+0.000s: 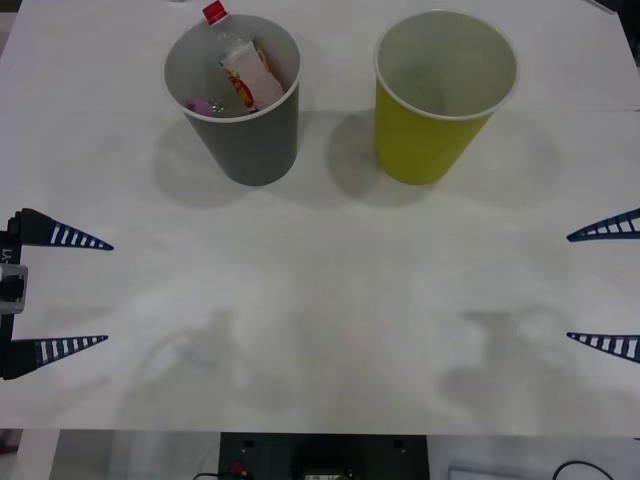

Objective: Put the can into the green bin and the plastic bottle into the gray bin

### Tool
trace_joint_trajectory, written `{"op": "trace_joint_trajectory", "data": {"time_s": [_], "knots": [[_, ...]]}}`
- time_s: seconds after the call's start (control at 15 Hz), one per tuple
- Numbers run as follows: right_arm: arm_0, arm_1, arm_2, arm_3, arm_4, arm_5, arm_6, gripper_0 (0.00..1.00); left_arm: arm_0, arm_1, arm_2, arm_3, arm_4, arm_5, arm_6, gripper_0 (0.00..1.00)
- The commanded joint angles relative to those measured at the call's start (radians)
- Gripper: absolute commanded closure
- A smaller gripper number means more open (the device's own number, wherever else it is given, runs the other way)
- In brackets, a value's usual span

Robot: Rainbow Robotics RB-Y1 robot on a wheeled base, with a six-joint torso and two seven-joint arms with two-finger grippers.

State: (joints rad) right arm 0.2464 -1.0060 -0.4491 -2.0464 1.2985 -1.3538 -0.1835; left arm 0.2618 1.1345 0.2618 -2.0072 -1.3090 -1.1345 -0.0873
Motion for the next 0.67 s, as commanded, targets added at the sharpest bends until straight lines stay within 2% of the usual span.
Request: {"op": "trace_joint_trajectory", "data": {"time_s": [0.07, 0.67], "knots": [[-0.003, -0.005, 0.003, 0.009, 0.022, -0.004, -0.004, 0.0, 0.0, 0.0, 0.0, 0.0, 0.0, 0.0, 0.0, 0.0], [-0.006, -0.013, 0.003, 0.012, 0.053, -0.005, -0.021, 0.0, 0.0, 0.0, 0.0, 0.0, 0.0, 0.0, 0.0, 0.0]]}}
